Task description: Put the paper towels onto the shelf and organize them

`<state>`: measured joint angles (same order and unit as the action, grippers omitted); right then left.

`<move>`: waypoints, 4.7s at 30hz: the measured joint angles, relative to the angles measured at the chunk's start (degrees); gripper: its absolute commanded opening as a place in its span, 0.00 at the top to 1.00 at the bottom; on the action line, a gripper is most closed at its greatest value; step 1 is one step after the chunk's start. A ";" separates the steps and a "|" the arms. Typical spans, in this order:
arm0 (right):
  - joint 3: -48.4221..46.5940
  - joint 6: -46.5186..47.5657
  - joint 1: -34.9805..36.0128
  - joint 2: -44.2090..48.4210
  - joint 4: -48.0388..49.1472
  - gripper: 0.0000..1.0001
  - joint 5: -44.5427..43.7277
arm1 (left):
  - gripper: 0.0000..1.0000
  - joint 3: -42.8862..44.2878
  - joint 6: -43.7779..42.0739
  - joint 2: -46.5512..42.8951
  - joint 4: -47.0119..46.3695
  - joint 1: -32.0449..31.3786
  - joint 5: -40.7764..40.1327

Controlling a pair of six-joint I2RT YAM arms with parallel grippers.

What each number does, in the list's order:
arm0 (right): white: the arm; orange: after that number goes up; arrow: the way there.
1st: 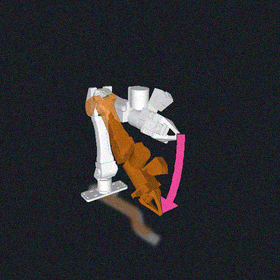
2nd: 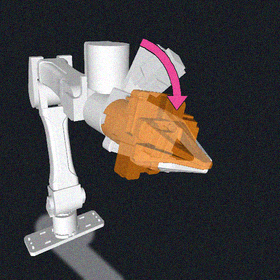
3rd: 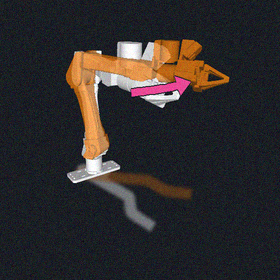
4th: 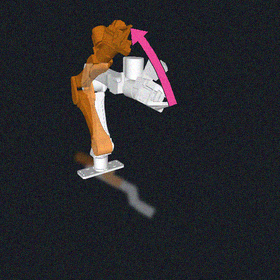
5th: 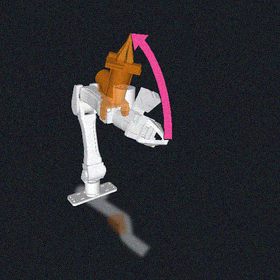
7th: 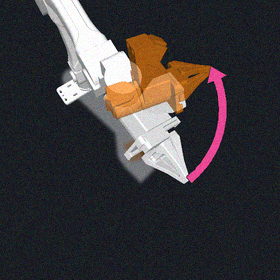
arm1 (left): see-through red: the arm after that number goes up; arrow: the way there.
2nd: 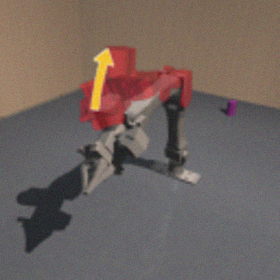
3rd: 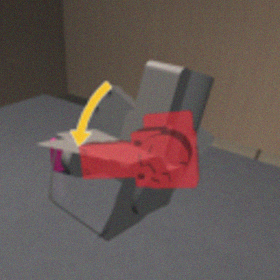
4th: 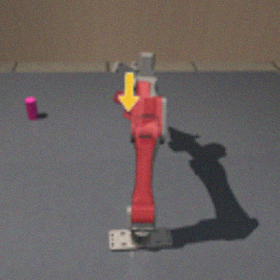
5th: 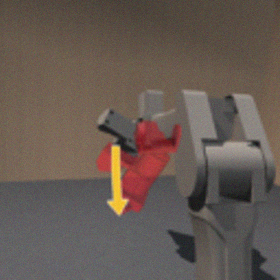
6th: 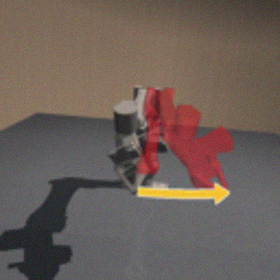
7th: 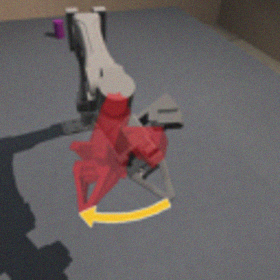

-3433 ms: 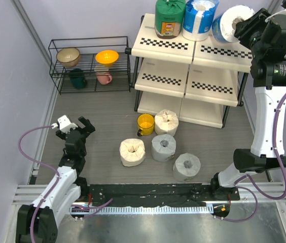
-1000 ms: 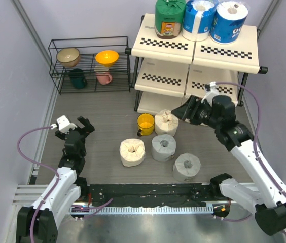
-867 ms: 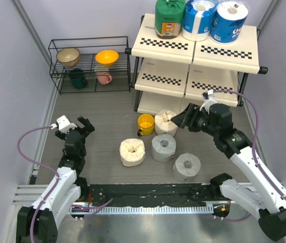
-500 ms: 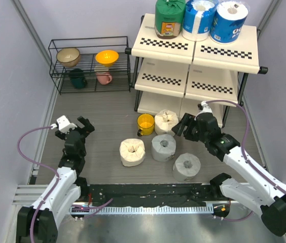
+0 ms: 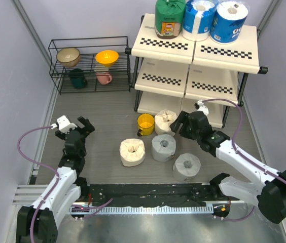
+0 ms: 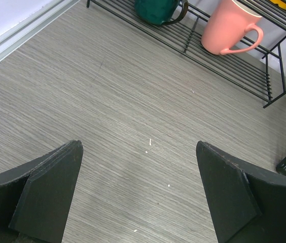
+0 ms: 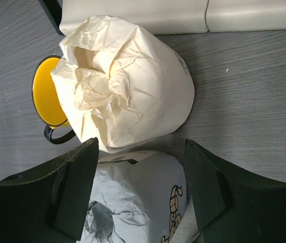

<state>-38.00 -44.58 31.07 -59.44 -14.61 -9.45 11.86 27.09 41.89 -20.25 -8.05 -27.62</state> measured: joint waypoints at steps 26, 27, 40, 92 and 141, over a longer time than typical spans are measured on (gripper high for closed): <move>-3.61 -1.03 0.33 -13.07 6.43 0.25 -5.05 | 0.00 0.00 0.00 -0.02 0.02 0.00 -0.02; -3.61 -1.09 0.31 -13.55 6.75 0.25 -5.07 | 0.00 0.00 0.00 -0.02 0.00 0.00 -0.02; -3.69 -1.22 0.44 -17.59 10.36 0.34 -6.40 | 0.00 0.00 0.00 -0.02 0.02 0.00 0.00; -28.26 15.23 -8.33 4.98 -9.14 0.68 -31.52 | 0.00 0.00 0.04 -0.17 0.02 0.00 -0.42; -19.58 9.99 -4.83 -6.56 21.14 0.67 -12.02 | 0.00 0.00 1.01 -0.17 0.39 0.00 -0.85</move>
<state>-57.58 -34.59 26.24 -66.00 6.52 -21.47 11.86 28.10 41.71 -19.86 -8.05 -28.47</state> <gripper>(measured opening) 0.444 0.996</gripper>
